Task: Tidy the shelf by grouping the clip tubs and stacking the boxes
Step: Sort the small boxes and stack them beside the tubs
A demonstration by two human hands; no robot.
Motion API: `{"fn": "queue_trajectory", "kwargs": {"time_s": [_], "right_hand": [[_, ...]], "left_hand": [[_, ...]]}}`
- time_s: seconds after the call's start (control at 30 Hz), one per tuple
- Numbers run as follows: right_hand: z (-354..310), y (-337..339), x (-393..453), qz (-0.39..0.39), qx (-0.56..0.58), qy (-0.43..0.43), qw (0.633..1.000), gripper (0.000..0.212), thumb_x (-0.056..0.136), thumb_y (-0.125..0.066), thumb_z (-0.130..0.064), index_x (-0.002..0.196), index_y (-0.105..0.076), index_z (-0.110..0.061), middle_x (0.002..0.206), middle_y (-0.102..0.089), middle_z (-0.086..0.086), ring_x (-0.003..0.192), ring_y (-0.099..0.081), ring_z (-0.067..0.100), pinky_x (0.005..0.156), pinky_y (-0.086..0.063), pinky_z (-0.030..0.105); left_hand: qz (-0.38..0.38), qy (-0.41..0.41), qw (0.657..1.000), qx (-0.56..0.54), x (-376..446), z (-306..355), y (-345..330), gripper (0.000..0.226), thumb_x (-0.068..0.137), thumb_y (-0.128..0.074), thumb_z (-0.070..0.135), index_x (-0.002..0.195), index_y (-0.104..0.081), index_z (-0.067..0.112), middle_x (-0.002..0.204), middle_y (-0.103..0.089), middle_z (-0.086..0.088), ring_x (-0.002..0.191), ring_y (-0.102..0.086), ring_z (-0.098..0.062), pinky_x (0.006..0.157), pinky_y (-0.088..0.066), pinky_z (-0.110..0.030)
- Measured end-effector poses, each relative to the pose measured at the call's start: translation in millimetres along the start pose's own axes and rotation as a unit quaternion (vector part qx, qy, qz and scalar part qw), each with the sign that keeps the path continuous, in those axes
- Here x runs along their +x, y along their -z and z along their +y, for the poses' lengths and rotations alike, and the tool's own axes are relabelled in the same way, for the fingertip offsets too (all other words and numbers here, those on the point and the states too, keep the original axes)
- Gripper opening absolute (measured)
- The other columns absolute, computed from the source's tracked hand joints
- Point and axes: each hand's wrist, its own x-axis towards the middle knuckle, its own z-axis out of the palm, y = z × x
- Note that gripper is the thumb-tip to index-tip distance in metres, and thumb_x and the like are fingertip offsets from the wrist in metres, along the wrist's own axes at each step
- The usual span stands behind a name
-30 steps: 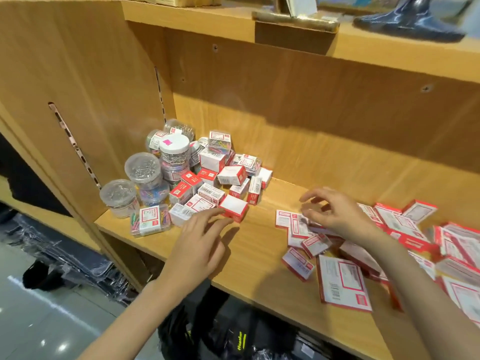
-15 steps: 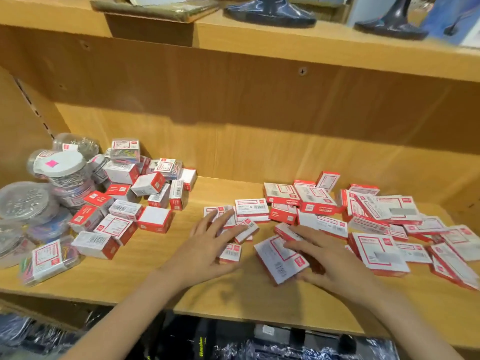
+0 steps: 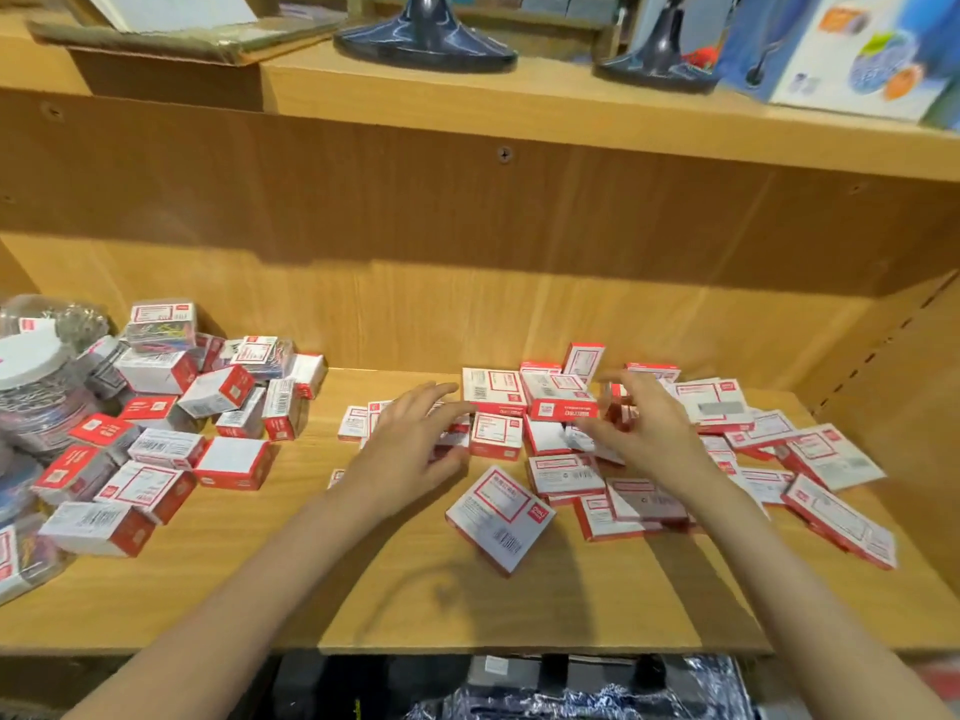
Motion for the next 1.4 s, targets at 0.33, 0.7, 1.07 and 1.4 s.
{"fn": "queue_trajectory", "kwargs": {"time_s": [0.33,0.7,1.07,1.4], "right_hand": [[5.9,-25.8,26.8,0.055,0.078,-0.092,0.991,0.014,0.077,-0.073,-0.019,0.09,-0.069,-0.012,0.105,-0.061,0.002,0.087,-0.047,0.009,0.067,-0.029,0.014],[40.4,53.5,15.0,0.156,0.343,-0.18,0.909,0.016,0.077,-0.07,-0.003,0.07,-0.069,-0.016,0.089,-0.07,0.005,0.08,-0.065,0.021,0.064,-0.054,0.025],[93.1,75.3,13.5,0.1,-0.098,-0.195,0.971,0.016,0.086,-0.062,-0.016,0.101,-0.066,-0.013,0.121,-0.054,0.014,0.103,-0.05,0.025,0.085,-0.04,0.033],[-28.1,-6.6,35.0,-0.12,0.111,0.164,0.973,0.056,0.074,-0.075,-0.014,0.125,-0.052,-0.018,0.112,-0.05,-0.01,0.087,-0.054,0.007,0.071,-0.04,0.006]], "left_hand": [[-0.144,-0.016,0.988,0.043,53.4,7.5,-22.2,0.056,0.079,-0.063,0.052,0.128,-0.05,0.031,0.145,-0.034,-0.001,0.132,-0.023,-0.022,0.108,-0.024,-0.04],[-0.193,-0.067,0.977,0.059,81.0,46.5,-37.1,0.047,0.085,-0.057,0.045,0.129,-0.048,0.031,0.127,-0.053,0.006,0.119,-0.041,-0.016,0.105,-0.026,-0.042],[-0.033,0.083,0.978,-0.191,86.1,70.8,-36.3,0.043,0.08,-0.067,0.034,0.11,-0.037,0.025,0.095,-0.061,0.003,0.085,-0.06,-0.018,0.072,-0.047,-0.029],[0.029,0.263,0.827,-0.497,51.2,66.4,14.9,0.026,0.091,-0.052,0.02,0.111,-0.042,0.009,0.043,-0.057,0.007,0.042,-0.054,0.0,0.047,-0.047,-0.015]]}}
